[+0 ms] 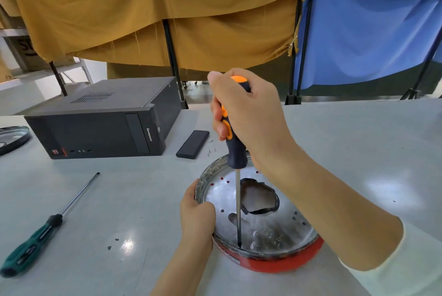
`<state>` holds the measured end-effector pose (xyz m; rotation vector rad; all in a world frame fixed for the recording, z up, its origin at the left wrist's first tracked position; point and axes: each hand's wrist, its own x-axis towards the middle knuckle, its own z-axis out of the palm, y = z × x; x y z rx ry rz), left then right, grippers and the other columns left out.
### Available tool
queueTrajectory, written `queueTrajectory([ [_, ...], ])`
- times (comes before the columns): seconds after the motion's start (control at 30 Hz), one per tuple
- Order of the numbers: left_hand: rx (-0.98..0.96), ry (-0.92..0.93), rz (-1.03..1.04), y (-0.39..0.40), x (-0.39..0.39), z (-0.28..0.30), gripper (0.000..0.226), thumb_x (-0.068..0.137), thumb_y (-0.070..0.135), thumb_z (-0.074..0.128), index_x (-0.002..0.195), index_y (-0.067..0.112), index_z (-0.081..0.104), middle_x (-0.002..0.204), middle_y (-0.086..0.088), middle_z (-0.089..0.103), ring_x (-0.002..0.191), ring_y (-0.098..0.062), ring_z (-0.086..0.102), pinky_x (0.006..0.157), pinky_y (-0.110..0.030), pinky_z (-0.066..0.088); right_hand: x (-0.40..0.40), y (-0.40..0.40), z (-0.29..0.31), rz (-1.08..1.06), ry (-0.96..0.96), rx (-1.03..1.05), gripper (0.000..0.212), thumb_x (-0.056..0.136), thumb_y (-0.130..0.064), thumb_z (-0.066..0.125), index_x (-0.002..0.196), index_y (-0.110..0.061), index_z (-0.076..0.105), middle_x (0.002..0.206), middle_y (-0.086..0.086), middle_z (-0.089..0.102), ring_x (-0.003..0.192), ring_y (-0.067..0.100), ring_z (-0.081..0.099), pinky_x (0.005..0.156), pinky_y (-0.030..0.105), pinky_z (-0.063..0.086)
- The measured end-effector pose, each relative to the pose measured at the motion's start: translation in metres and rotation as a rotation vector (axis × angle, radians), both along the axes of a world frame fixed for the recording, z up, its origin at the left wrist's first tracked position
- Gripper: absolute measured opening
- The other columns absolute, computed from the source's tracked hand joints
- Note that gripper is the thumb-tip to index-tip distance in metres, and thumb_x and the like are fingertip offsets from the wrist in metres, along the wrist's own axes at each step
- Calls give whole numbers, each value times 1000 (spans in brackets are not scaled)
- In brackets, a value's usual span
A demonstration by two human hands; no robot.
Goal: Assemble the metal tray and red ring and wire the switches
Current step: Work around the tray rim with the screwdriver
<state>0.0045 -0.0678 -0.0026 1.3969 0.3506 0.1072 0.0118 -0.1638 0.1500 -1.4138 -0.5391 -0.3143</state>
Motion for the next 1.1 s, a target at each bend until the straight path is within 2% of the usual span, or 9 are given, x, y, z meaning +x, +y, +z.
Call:
queueTrajectory([
  [0.1,8,-1,2,0,1,-1,73,71,-22,25,123,15,61,103,-17,71,95,-41,66,72,-44,54,1,-4,4,78,20,-59,33,95,-16,55,63,-13,47,52,2,50,40,18,48,43,21,41],
  [0.23,16,17,2,1,0,0,70,72,-21,27,118,18,63,97,-12,73,88,-35,69,72,-45,57,7,-14,15,601,231,-84,26,88,-21,52,65,-10,49,63,2,56,56,21,61,54,27,51],
  [0.3,15,17,-3,1,0,0,70,72,-22,27,120,17,62,99,-13,72,90,-35,69,77,-51,58,8,-14,16,716,275,-69,24,86,-21,47,64,-11,47,59,0,53,47,17,53,48,23,44],
  [0.47,12,1,-3,2,0,-1,73,71,-22,25,123,14,61,103,-17,71,94,-40,67,81,-54,55,5,-3,4,487,230,46,32,92,-18,48,60,-15,43,47,-4,41,34,10,33,40,18,29],
  [0.67,2,4,-12,2,-1,1,73,71,-22,25,122,15,62,99,-17,71,74,-30,64,51,-26,48,-3,2,-6,-93,47,136,37,91,-12,53,56,-15,41,49,5,42,37,15,35,38,18,32],
  [0.77,11,7,-21,2,-2,2,72,71,-22,26,122,15,62,101,-18,71,77,-31,64,56,-29,49,-1,-1,-1,62,22,7,37,93,-16,55,57,-16,44,50,2,47,38,16,41,41,21,37],
  [0.87,16,19,-31,3,-2,4,71,72,-22,27,122,15,61,100,-18,71,77,-32,65,56,-30,50,8,-10,9,485,94,-172,29,90,-24,55,64,-12,50,60,2,53,44,18,49,50,25,43],
  [0.97,15,19,-32,3,-3,3,71,72,-22,27,121,16,61,97,-16,72,77,-33,67,54,-31,51,10,-15,14,789,175,-171,22,89,-20,46,71,-8,54,64,3,57,40,15,49,47,19,41],
  [1.1,11,15,-12,3,-2,2,71,73,-23,27,123,15,60,99,-15,71,85,-35,67,64,-37,54,9,-9,8,675,240,-71,29,88,-22,48,60,-15,48,48,-3,43,32,11,35,40,17,32],
])
